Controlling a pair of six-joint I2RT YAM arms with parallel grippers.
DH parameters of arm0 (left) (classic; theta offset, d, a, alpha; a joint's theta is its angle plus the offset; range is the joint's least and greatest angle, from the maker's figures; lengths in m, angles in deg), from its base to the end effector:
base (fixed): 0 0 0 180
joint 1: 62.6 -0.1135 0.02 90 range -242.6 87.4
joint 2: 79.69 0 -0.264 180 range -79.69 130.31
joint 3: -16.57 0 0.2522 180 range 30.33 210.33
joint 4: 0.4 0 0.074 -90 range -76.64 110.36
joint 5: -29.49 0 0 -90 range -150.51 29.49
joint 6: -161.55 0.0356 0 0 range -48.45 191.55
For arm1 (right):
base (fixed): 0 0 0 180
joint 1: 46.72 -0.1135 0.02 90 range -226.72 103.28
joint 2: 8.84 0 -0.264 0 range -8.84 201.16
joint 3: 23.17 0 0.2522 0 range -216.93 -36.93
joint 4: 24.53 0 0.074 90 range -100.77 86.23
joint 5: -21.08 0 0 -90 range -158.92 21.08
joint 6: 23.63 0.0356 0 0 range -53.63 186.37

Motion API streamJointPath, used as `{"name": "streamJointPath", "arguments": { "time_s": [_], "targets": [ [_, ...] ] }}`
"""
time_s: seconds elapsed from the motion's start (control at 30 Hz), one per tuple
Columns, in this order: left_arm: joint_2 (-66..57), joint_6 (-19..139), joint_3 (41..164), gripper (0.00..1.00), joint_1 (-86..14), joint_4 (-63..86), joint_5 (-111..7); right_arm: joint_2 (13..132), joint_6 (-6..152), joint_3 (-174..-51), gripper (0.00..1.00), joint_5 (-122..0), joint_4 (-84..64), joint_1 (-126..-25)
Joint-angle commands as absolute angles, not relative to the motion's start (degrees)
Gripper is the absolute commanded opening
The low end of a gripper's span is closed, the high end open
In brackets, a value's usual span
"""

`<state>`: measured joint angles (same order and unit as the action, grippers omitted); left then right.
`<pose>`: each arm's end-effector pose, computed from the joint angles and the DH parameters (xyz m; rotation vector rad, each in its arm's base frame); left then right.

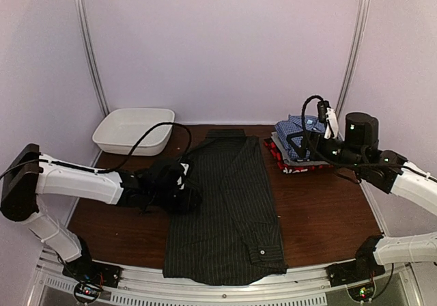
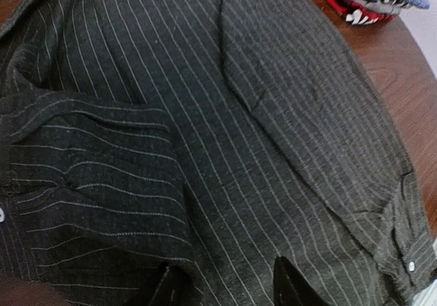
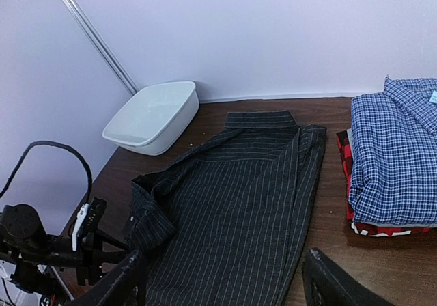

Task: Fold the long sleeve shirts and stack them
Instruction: Place the sleeve at the center of the board, then pick up the sleeve from the center of the board.

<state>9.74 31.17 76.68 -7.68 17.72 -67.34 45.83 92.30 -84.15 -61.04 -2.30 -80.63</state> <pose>0.1823 -0.2523 0.1734 0.2574 2.4749 -0.6160 0.1824 0.1285 0.3266 -0.2345 1.9197 0.8423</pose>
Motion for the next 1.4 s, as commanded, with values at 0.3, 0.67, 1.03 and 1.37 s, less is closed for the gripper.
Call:
{"name": "streamJointPath", "arguments": {
  "time_s": [0.3,0.67,1.03,1.37],
  "targets": [
    [-11.24,13.62,66.50,0.60,-13.49,24.22,-75.58,47.41,93.24,-82.35,0.79,-61.05,-3.65,-80.47],
    [-10.91,13.72,61.99,0.59,-23.67,25.02,-70.44,48.55,93.74,-81.98,0.80,-60.60,-4.09,-80.56],
    [2.16,19.48,64.64,0.56,-31.22,21.06,-67.94,48.63,94.32,-81.05,0.80,-59.14,-4.58,-80.71],
    [10.09,19.88,69.26,0.44,-31.09,23.01,-70.20,47.76,94.30,-80.11,0.81,-59.27,-4.65,-80.96]
  ]
}}
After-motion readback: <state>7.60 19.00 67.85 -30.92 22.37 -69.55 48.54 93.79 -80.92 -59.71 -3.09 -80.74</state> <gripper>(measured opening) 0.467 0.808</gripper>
